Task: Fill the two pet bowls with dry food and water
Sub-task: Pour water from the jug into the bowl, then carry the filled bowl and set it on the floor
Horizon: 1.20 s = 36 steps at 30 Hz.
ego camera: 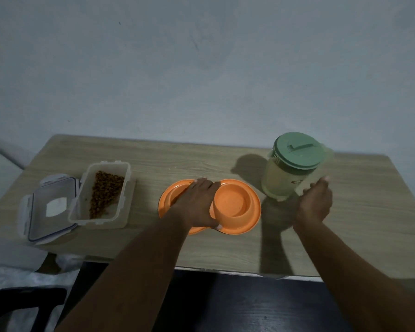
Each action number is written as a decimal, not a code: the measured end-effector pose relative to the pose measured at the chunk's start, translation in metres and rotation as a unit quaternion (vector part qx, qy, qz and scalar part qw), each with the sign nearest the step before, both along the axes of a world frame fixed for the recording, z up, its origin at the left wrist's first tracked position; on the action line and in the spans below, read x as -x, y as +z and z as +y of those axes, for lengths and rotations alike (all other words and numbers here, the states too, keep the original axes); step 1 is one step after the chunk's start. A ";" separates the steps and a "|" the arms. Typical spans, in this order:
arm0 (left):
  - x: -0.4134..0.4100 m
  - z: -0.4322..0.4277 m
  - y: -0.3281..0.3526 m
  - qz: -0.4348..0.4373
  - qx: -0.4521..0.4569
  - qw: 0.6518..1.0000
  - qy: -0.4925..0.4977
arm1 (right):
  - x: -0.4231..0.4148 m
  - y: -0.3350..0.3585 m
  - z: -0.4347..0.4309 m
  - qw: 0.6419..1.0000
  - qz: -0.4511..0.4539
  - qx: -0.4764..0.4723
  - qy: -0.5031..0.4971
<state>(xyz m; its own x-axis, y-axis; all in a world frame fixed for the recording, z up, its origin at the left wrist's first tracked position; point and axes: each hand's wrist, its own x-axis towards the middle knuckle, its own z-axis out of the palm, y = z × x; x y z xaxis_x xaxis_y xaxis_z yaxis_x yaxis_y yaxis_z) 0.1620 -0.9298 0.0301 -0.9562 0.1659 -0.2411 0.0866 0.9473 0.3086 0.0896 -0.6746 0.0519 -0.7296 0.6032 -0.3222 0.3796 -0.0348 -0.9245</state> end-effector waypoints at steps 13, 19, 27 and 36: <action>-0.076 -0.039 -0.017 0.084 -0.093 0.834 0.537 | -0.033 -0.060 -0.034 0.789 -0.080 -0.476 0.381; -0.072 -0.047 -0.017 0.076 -0.103 0.868 0.481 | -0.033 -0.058 -0.032 0.736 -0.074 -0.513 0.435; -0.097 -0.042 0.012 0.097 -0.105 0.879 0.455 | -0.057 -0.030 -0.017 0.744 -0.042 -0.509 0.432; -0.131 -0.022 0.076 0.105 -0.099 0.908 0.394 | -0.118 0.037 0.021 0.773 -0.029 -0.521 0.362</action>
<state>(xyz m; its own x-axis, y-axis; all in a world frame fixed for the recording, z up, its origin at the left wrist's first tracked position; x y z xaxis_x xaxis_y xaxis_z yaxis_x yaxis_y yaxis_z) 0.2927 -0.9516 0.1061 -0.8179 -0.5697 -0.0807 -0.5178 0.6676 0.5350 0.2079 -0.6538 0.0886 -0.9998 -0.0027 0.0177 -0.0077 0.9573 -0.2891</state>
